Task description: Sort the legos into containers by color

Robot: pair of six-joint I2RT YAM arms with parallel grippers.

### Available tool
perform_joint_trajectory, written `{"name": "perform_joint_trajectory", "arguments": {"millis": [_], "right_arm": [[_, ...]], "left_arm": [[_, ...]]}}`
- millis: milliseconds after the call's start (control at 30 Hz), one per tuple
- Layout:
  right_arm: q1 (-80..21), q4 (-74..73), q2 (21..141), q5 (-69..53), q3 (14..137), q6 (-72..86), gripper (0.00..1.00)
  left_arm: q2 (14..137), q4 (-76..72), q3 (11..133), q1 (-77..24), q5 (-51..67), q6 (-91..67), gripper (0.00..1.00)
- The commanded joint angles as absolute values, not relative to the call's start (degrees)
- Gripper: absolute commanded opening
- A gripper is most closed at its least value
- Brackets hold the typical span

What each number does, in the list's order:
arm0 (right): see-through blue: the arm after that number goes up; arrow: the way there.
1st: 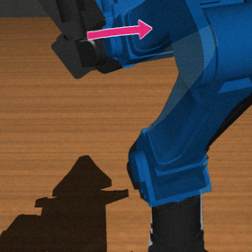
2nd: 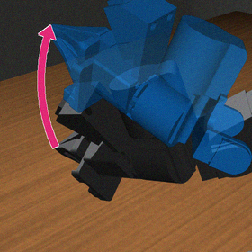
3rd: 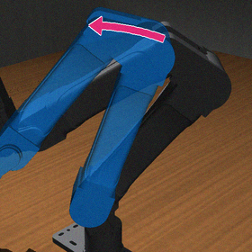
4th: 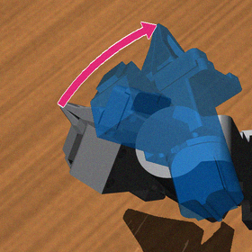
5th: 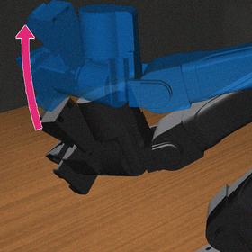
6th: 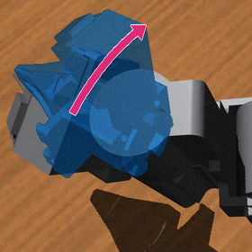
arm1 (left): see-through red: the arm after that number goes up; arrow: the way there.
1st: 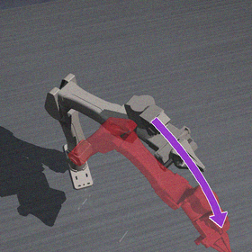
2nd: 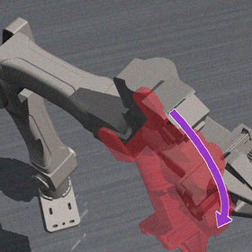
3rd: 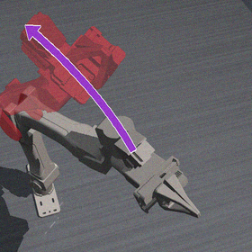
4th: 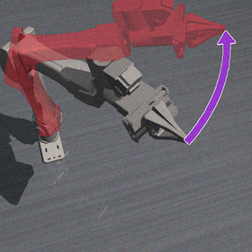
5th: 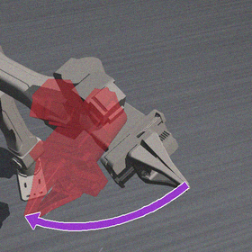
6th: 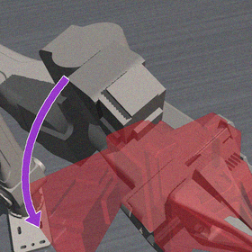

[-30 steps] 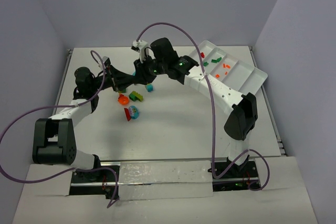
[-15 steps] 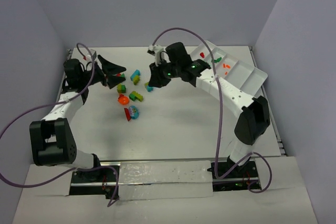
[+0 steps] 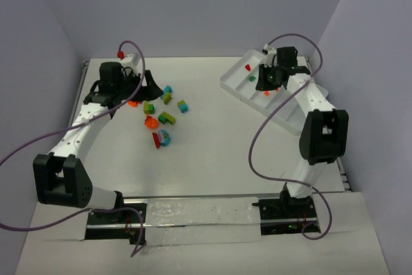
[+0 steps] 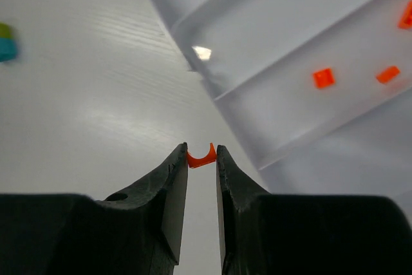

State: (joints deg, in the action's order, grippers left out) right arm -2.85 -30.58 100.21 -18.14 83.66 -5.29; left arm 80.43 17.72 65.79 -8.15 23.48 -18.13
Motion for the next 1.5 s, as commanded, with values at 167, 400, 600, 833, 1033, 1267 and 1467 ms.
{"name": "perform_joint_trajectory", "arguments": {"millis": [167,400,600,833,1033,1267,1467], "right_arm": [[1.3,-33.0,114.7,-8.5,97.7,-6.2,0.05],[2.2,-32.7,120.7,-3.8,102.1,-4.8,0.08],[2.8,-33.1,123.4,-2.7,104.0,-4.7,0.22],[3.1,-34.0,124.8,-2.5,106.1,-4.6,0.39],[3.1,-34.2,124.0,-2.6,105.6,-4.2,0.60],[3.0,-34.7,120.2,-5.5,103.9,-3.2,0.66],[2.8,-35.4,117.2,-8.3,102.8,-2.8,0.66]], "left_arm": [[81.9,22.7,67.4,-11.5,6.3,-5.4,0.88],[87.5,23.3,68.1,-11.0,0.3,-2.6,0.91],[93.0,23.5,70.6,-8.2,-2.5,-3.2,0.90],[100.8,25.6,78.3,-0.8,2.1,-3.5,0.87],[106.9,24.8,82.9,1.5,0.4,-3.2,0.76],[112.6,24.5,87.9,2.8,2.8,-7.1,0.62],[115.0,23.4,89.5,3.4,4.5,-11.5,0.60]]}}
